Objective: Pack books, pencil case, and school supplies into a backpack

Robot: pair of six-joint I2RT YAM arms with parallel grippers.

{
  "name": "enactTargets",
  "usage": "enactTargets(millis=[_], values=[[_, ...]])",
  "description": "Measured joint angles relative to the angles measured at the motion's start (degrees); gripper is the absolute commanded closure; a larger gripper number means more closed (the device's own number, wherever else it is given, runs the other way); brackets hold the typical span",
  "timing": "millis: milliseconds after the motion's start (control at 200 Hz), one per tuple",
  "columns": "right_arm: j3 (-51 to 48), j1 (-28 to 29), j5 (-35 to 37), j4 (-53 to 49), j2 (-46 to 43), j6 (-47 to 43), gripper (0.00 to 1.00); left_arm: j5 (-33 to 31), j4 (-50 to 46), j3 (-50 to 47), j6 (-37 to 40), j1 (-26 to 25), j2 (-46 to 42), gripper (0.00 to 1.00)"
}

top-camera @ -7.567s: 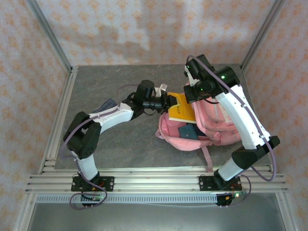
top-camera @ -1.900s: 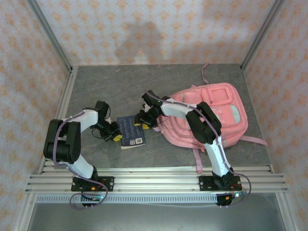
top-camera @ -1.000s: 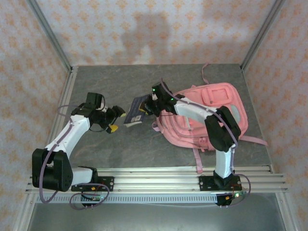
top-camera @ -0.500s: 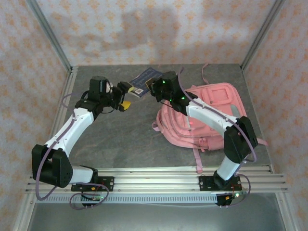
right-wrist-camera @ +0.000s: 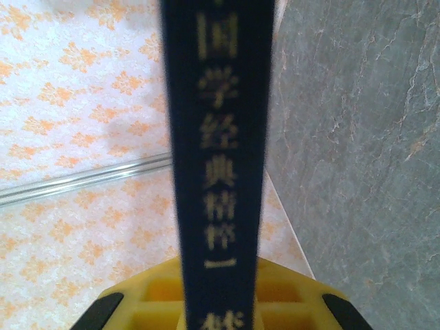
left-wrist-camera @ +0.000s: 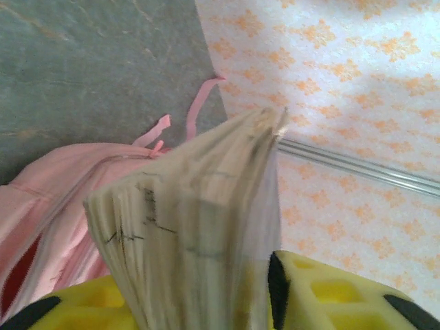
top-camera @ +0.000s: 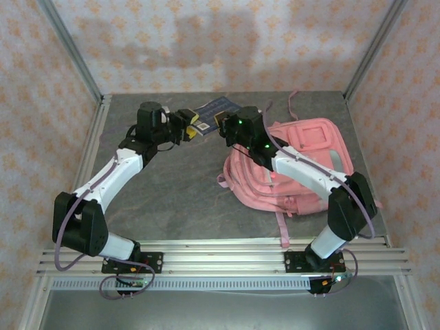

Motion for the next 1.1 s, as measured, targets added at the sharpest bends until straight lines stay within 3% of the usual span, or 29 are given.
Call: enactTargets(millis=[240, 455, 500, 631, 761, 966, 1101], values=[[-2.16, 0.52, 2.01, 2.45, -2.51, 2.40, 1.00, -1.92, 1.20, 3.13, 0.00, -2.40, 0.66, 0.63], [-2.43, 0.90, 2.32, 2.99, -2.78, 3.23, 1.00, -2.60, 2.12, 3.39, -0.09, -2.78, 1.66, 1.00], [-2.60, 0.90, 2.43, 2.99, -2.93, 3.28, 0.95, -2.69, 2.27, 3.43, 0.11, -2.80, 1.66, 1.00], [-2.78, 0.83, 2.82, 0.48, -4.57, 1.20, 0.62, -2.75, 1.79, 3.78, 1.38, -3.41, 1.66, 1.00], [-0.13, -0.26, 3.39, -11.39, -7.61, -7.91, 0.51, -4.31, -4.61, 5.62, 7.13, -3.41, 1.29, 1.00], [14.43, -5.60, 6.21, -39.67, -8.15, -31.12, 0.46, -8.37, -22.21, 8.55, 22.64, -3.43, -2.73, 1.00], [22.71, -6.93, 8.44, -55.43, -4.68, -46.90, 0.43, -8.26, -26.97, 5.88, 28.79, -3.43, -5.57, 1.00]])
